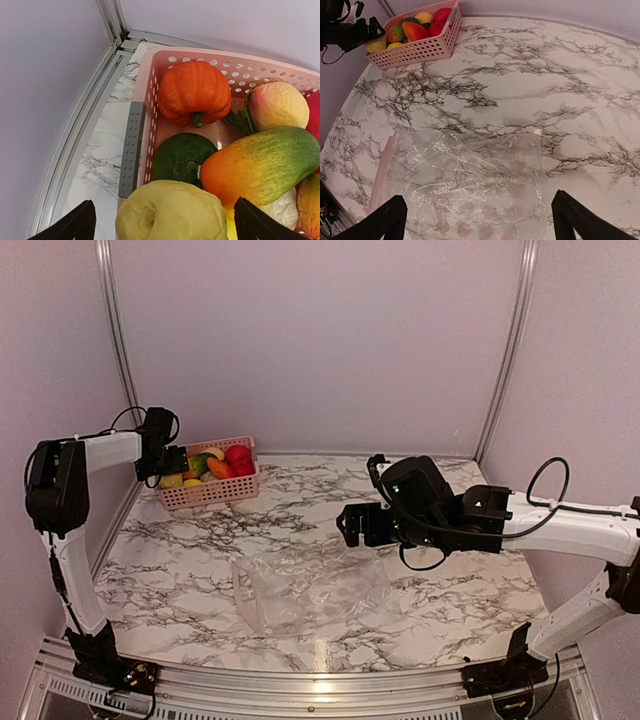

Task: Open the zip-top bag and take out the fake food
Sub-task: Place the fake fruit in the bin, then reset both arms

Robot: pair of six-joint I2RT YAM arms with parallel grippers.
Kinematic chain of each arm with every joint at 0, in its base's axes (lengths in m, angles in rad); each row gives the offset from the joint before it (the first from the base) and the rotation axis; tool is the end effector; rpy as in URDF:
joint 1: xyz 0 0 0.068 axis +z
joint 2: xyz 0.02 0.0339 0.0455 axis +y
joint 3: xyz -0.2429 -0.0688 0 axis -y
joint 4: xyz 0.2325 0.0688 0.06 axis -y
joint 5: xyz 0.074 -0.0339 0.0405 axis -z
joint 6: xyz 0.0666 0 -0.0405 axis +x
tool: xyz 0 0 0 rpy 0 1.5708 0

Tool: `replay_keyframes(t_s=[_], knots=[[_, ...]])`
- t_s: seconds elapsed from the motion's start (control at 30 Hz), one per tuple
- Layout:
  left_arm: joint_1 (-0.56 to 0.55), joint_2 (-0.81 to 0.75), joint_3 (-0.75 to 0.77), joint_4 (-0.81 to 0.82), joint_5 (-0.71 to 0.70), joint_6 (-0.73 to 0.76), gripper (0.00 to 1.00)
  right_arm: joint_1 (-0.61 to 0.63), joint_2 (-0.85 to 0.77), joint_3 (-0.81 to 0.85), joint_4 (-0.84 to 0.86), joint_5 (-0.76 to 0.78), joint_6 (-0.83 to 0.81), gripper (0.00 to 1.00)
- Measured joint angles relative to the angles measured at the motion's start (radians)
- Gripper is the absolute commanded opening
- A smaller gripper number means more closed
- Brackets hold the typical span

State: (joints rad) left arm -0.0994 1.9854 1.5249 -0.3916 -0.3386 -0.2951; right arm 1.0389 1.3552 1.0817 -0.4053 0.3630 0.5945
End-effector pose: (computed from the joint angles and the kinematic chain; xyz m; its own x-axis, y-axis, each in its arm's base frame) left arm 0.4429 -0.0219 0.1833 -0.6805 -0.2078 -0.7027 -0.3365 0.9405 0.0477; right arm 0.1797 0.2588 0.2602 -0.6366 -0.0493 -0.7697 -0.3730 0.8932 0.2512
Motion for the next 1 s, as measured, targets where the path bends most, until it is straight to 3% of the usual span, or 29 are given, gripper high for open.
replay_keyframes(t_s=[0.53, 0.77, 1.0], knots=[[-0.019, -0.205, -0.026, -0.01, 0.084, -0.061, 0.99, 0.0, 0.0, 0.0, 0.001, 0.007, 0.0, 0.99], [-0.076, -0.377, -0.165, 0.013, 0.173, -0.095, 0.99, 0.0, -0.016, -0.011, 0.009, 0.022, 0.0, 0.99], [-0.225, -0.55, -0.347, 0.051, 0.257, -0.124, 0.99, 0.0, -0.047, -0.048, 0.039, 0.047, 0.011, 0.99]])
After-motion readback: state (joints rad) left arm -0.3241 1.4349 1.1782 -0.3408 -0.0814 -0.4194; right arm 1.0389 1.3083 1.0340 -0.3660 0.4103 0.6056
